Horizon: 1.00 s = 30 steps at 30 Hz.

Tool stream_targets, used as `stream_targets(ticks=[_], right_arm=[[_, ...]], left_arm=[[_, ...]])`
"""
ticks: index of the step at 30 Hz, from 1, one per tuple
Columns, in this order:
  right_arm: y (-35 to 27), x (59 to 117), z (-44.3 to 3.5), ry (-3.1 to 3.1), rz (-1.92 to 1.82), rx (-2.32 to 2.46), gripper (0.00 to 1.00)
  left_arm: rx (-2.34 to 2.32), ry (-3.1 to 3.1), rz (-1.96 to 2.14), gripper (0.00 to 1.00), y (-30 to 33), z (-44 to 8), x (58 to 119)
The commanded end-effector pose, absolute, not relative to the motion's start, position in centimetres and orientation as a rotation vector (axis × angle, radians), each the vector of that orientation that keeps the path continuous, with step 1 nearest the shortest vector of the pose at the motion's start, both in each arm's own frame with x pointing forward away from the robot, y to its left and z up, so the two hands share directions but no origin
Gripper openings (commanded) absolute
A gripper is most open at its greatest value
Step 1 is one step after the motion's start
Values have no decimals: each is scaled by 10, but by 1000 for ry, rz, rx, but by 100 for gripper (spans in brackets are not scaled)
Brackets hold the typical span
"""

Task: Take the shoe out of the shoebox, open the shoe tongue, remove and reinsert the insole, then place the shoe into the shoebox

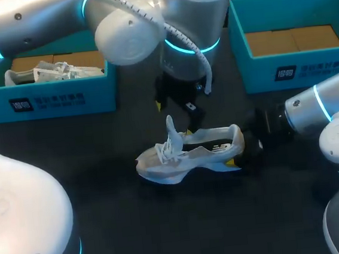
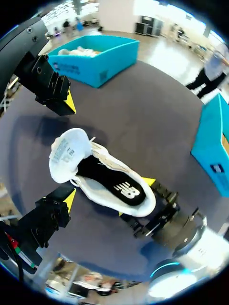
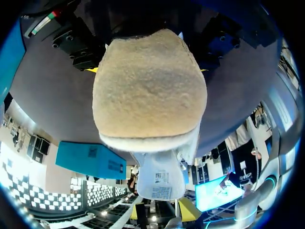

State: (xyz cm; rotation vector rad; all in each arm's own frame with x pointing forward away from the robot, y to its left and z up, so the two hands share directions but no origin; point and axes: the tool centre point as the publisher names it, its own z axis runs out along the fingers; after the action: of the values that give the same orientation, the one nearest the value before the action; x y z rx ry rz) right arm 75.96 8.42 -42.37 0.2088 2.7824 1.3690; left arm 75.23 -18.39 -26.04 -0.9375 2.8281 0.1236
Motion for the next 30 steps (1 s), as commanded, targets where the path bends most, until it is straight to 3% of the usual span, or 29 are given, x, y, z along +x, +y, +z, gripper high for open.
stream_targets(ticks=[1,3,5,6,30], right_arm=[[87,760,-426,2783,1365,211,0],[87,760,-426,2783,1365,211,0],[87,760,-426,2783,1365,211,0],[87,760,-426,2783,1365,211,0],[87,760,-426,2783,1365,211,0]], left_arm=[[-330,3011,56,100,-187,-254,760],[-320,3017,39,100,-190,-254,762],[-318,3022,33,48,-193,-254,764],[-311,3031,19,0,-195,-254,765],[-320,3037,-9,0,-202,-257,769]])
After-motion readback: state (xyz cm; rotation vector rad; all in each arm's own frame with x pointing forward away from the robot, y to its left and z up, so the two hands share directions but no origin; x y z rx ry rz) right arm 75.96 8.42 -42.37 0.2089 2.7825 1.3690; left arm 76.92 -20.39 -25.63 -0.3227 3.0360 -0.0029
